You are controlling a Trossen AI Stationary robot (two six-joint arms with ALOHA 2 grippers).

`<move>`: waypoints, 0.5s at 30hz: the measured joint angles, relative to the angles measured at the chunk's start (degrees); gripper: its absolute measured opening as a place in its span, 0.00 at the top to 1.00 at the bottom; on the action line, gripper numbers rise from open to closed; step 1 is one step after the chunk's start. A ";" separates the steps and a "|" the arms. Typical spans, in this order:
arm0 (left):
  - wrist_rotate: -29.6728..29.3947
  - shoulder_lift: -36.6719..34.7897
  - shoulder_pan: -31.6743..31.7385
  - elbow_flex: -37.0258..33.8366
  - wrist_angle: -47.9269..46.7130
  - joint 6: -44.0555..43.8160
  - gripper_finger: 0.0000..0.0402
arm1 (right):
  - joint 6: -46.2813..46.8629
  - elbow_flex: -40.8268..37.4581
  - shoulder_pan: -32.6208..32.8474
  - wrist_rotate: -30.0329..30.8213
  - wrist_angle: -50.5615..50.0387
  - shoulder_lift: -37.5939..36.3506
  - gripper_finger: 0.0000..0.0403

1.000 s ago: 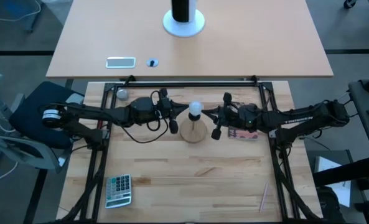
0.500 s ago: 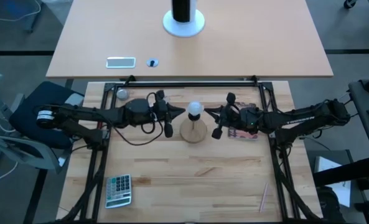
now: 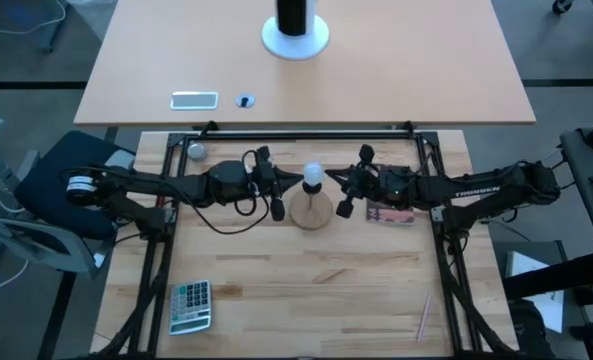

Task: Screw lightbulb
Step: Insert the lightbulb into the lamp

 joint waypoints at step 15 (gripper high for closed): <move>-1.65 -0.02 1.17 0.20 -0.12 0.00 1.00 | 3.15 0.00 3.57 -0.99 0.27 0.20 0.99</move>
